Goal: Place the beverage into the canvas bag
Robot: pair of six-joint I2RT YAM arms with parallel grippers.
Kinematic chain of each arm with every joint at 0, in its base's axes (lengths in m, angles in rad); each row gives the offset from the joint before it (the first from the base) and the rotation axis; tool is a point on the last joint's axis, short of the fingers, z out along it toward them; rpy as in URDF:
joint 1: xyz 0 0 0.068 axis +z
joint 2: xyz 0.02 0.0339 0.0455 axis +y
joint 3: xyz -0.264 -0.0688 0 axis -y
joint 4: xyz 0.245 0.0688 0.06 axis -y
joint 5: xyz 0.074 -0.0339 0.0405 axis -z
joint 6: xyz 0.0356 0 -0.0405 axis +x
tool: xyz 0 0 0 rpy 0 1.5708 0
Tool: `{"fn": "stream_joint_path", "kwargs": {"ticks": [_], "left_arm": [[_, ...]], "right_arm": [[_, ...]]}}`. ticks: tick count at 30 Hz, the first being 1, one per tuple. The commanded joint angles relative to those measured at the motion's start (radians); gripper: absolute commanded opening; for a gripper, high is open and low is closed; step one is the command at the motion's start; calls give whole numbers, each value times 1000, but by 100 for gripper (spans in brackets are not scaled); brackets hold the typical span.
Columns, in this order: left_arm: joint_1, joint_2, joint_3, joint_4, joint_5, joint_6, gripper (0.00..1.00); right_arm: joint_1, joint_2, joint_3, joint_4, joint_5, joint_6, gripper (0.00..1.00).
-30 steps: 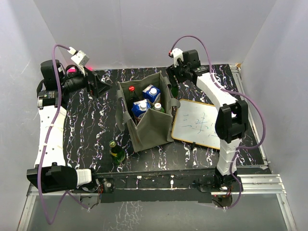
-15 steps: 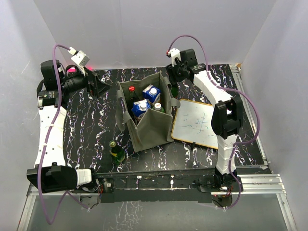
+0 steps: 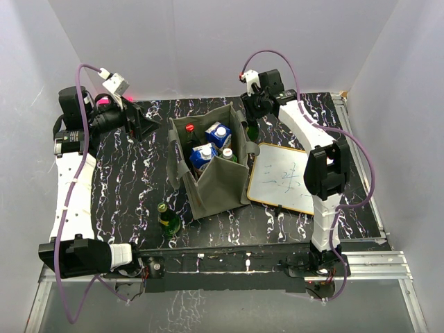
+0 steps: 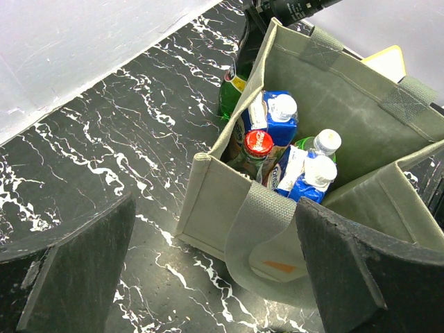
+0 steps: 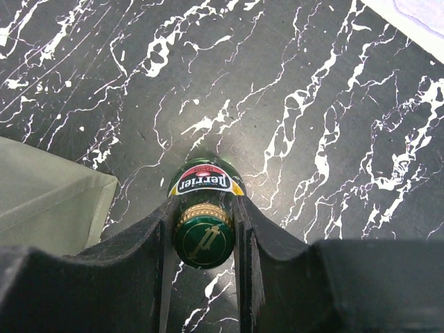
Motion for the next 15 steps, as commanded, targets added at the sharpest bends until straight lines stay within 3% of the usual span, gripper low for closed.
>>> {"fn": "stream_joint_path", "kwargs": {"ticks": [1,15], "left_arm": [[5,-21,-6,7,14,-1,97],[5,-34,-31,60,-5,-82,95]], "right_arm": [[3,-70,118,80,38,2,8],[2,-296,186,68,72,2,8]]}}
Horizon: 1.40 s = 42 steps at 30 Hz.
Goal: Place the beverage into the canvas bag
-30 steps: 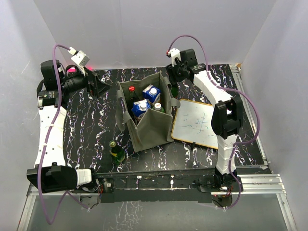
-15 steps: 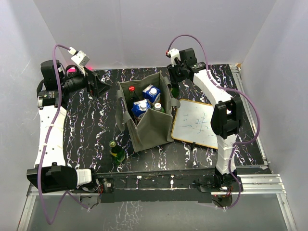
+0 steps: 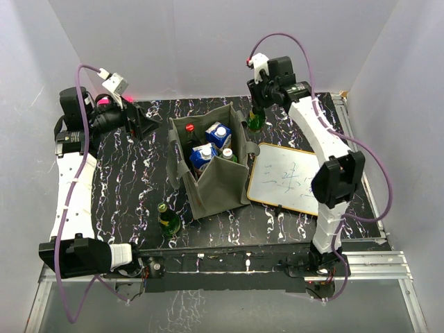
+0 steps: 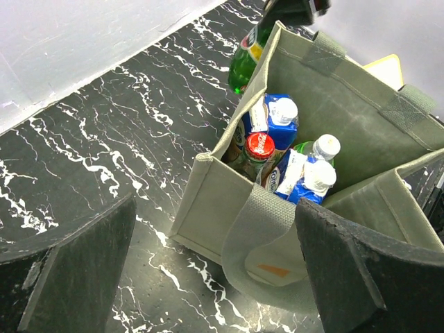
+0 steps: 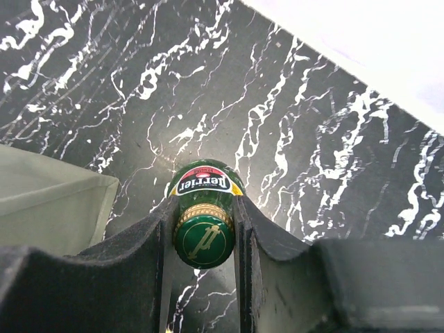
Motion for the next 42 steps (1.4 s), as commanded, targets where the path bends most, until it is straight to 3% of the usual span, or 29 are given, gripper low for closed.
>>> {"fn": "stream_joint_path", "kwargs": {"ticks": [1,8,14,24,28,32,42], "left_arm": [[4,-34,-17,42,-1,-48,95],[-17,-24,-7,48,-16,-76,94],[-126,64,174,-171,-98,11,85],[-262,89,287,-386,23,153,84],[-329,92,264,-440,66,159,84],[-416,91,226,-470,24,175,84],[-573,92,126,-537,-97,254,84]], "right_arm": [[2,-214,145,129,11,2,8],[3,-343,206,102,-42,6,8],[3,-431,249,110,-162,15,8],[3,-408,394,93,-526,147,8],[3,-386,374,137,-643,212,8],[4,-358,352,200,-749,284,8],[43,-302,303,274,-832,346,8]]}}
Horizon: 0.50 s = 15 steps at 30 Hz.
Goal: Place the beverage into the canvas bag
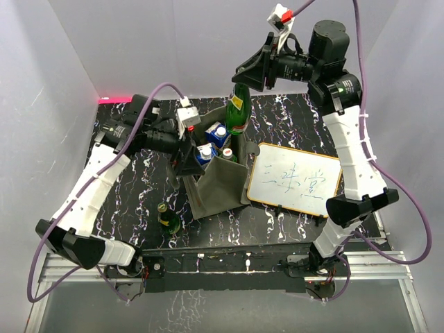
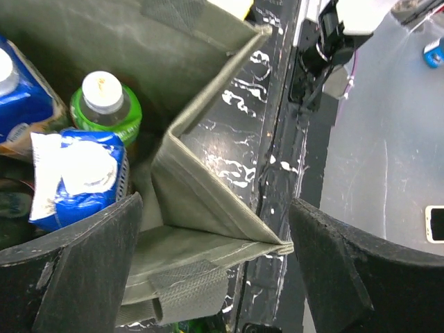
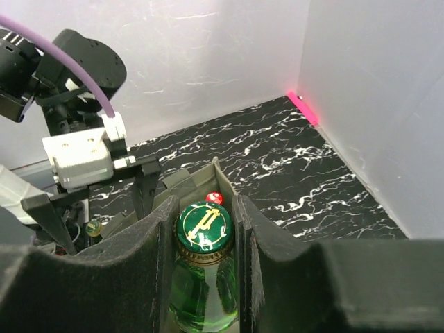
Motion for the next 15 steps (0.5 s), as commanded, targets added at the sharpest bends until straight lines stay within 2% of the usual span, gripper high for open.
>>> {"fn": "stream_joint_path", "kwargs": {"ticks": [1,11,15], "left_arm": [[-48,7,-36,-54,-43,52,83],[-87,28,-107,-20,43,51,62],[-93,8,-138,-18,63,71,48]], "right_arm": [[32,-14,18,201,-62,41,8],[131,14,-43,176,-88,-20,8],[148,12,-92,182,-120,-26,8]]}}
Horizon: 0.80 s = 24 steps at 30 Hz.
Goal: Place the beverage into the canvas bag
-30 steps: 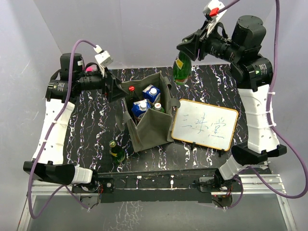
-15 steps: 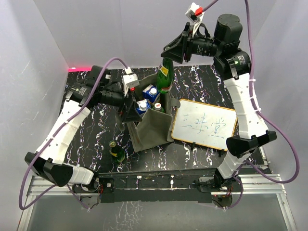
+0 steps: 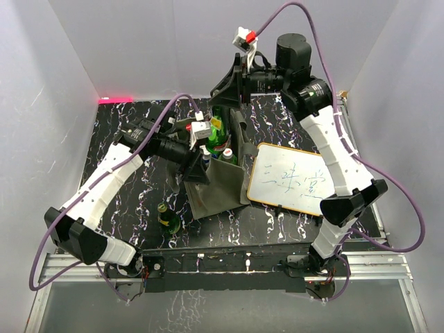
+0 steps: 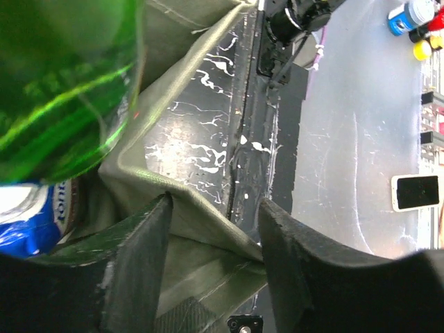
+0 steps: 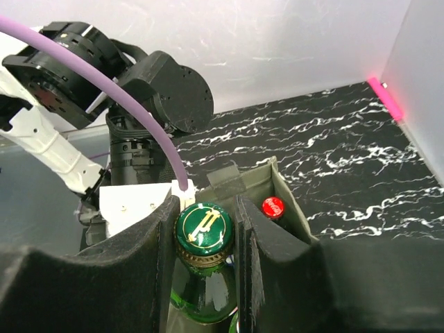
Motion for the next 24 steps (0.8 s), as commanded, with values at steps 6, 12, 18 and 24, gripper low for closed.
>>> {"fn": "stream_joint_path", "kwargs": {"ticks": [6,12,18,24], "left_arm": [[-9,-38,-11,-14,127,53,28],[-12,-35,-2,-37,161,69,14],[-12,-40,-15,-46,172,85,0],[-10,-40,-8,-68,204,121,0]], "right_arm": [[53,-30,-72,137,-73,-34,8],[76,-33,-119,135,-85,-40,8],[86,-56,-174,150,-157,-27,8],[94,-82,-247,173,-223,-18,8]]}}
